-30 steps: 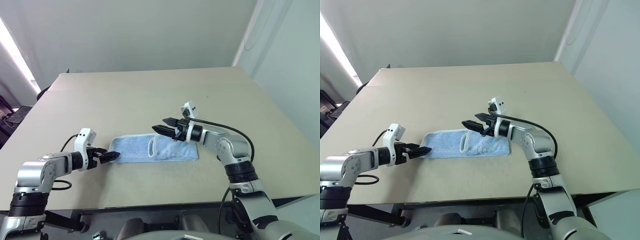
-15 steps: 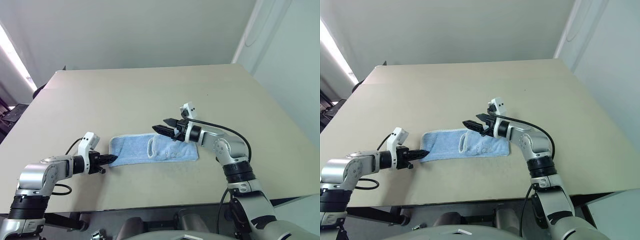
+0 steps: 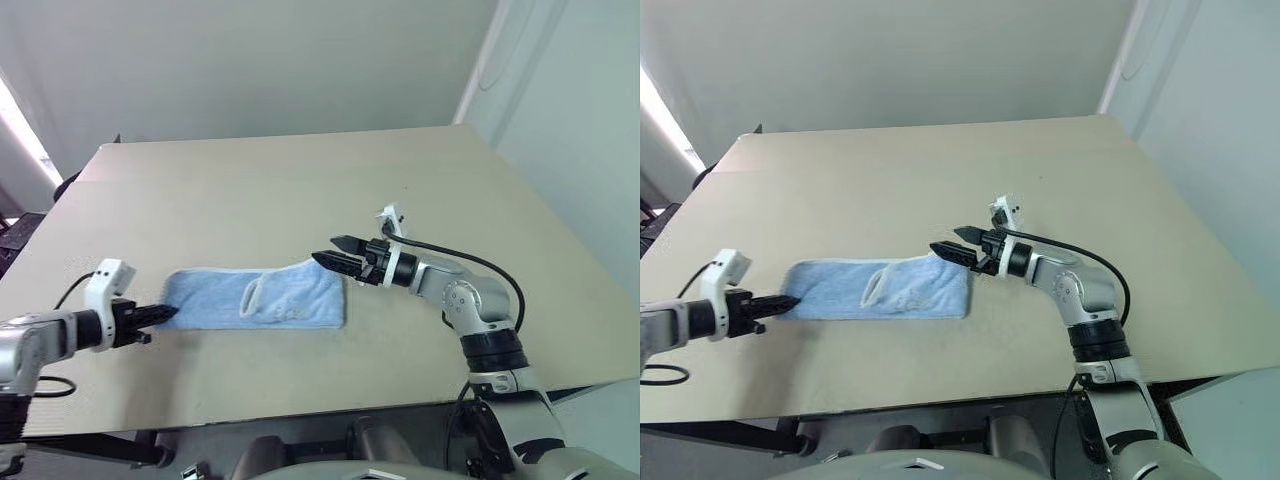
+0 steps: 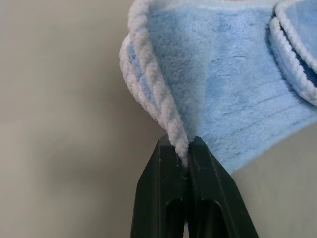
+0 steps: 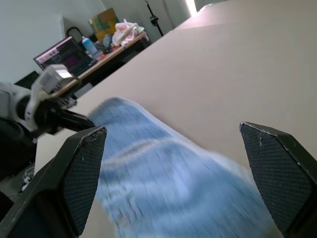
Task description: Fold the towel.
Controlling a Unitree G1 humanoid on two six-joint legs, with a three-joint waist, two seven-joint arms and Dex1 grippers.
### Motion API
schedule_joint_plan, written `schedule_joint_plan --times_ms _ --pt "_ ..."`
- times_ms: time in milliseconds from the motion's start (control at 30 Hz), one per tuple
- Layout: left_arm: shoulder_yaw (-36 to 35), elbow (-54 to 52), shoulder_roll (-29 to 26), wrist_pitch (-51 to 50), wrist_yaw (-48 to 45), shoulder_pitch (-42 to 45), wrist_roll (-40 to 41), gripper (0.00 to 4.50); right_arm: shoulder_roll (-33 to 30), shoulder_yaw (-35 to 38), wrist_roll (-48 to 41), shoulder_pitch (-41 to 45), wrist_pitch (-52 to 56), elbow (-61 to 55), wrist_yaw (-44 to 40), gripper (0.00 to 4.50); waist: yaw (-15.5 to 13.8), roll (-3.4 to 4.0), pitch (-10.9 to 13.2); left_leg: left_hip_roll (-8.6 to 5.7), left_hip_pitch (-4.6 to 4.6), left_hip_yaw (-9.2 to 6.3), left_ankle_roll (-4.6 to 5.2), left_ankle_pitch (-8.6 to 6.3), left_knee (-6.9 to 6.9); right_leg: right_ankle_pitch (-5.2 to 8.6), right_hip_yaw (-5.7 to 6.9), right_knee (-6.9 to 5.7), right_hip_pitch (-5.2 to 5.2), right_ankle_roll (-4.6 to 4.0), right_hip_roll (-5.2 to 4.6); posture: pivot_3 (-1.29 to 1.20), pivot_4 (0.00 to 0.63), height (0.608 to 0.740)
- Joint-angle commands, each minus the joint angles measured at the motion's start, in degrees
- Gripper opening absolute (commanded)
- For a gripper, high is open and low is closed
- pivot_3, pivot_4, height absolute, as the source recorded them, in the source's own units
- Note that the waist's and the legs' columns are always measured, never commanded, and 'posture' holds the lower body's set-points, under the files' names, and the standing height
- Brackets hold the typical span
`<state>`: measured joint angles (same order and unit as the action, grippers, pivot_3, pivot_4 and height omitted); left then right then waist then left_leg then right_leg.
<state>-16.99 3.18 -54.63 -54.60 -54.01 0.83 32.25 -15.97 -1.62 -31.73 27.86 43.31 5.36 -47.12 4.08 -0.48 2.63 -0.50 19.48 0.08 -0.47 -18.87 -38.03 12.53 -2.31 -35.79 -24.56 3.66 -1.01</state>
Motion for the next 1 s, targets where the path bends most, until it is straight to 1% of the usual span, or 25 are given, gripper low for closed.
schedule_joint_plan --times_ms 33,133,233,467,567,733,867,1000 --pt "-5.7 -3.1 -4.1 -0.3 -3.1 -1.1 2.1 0.02 -0.8 0.8 -0.3 0.2 -1.5 -1.6 -0.7 4.50 -0.1 -0.07 0.0 0.00 0.00 0.00 0.00 0.00 0.00 0.00 0.00 -0.01 0.00 0.00 0.00 0.00 0.000 0.740" --pt "-8.2 -8.1 -5.4 -2.9 -4.8 0.1 6.4 0.02 -1.2 0.7 -0.1 -0.4 -2.1 -1.6 -0.6 4.50 -0.2 -0.14 0.1 0.01 0.00 -0.01 0.00 0.00 -0.01 0.02 0.02 -0.03 -0.01 -0.03 -0.03 0.00 0.000 0.740" --pt "-8.8 -10.4 -3.3 -6.6 -3.2 4.9 10.9 0.02 -1.3 0.6 -0.2 -0.7 -2.1 -1.8 -0.7 4.50 -0.4 -0.15 0.1 -0.02 -0.01 -0.02 -0.01 0.00 -0.04 0.01 0.05 -0.01 0.04 0.00 -0.08 0.00 0.000 0.740" --pt "-1.8 -16.3 2.0 -11.0 -1.4 9.8 16.3 0.02 -3.9 0.6 -1.8 -2.2 -2.2 -6.8 -4.2 4.50 -0.2 -0.18 0.1 -0.05 0.01 0.00 0.00 0.00 -0.02 -0.02 0.00 0.00 0.03 0.03 -0.04 0.00 0.000 0.740" --pt "3.6 -17.2 4.6 -11.7 -1.4 12.5 16.8 0.02 -7.1 -0.3 -2.4 -4.3 -2.8 -11.8 -7.9 4.50 -0.5 -0.19 0.1 -0.05 0.00 -0.01 0.00 0.00 -0.03 -0.01 0.01 -0.04 0.04 0.02 0.03 0.00 0.000 0.740" --pt "11.0 -15.2 7.6 -10.9 -1.8 17.0 15.5 0.02 -12.4 -4.1 0.0 -7.0 -4.5 -16.3 -11.6 4.50 -0.8 -0.27 0.1 -0.06 -0.06 0.00 0.00 0.00 -0.13 0.11 0.00 -0.05 0.12 0.22 0.15 0.00 0.000 0.740" --pt "17.0 -11.7 10.8 -8.5 -2.2 20.3 12.5 0.02 -13.7 -5.1 1.2 -7.6 -4.9 -16.8 -10.9 4.50 -0.8 -0.28 0.1 -0.05 -0.10 0.03 0.01 0.01 -0.17 0.11 -0.05 -0.11 0.12 0.20 0.24 0.00 0.000 0.740" --pt "20.9 -8.2 14.1 -6.2 -2.4 22.6 9.7 0.02 -13.7 -5.8 2.7 -8.3 -5.8 -17.0 -9.8 4.50 -1.0 -0.29 0.1 -0.03 -0.10 0.03 0.01 0.01 -0.17 0.11 -0.05 -0.16 0.12 0.19 0.29 0.00 0.000 0.740"
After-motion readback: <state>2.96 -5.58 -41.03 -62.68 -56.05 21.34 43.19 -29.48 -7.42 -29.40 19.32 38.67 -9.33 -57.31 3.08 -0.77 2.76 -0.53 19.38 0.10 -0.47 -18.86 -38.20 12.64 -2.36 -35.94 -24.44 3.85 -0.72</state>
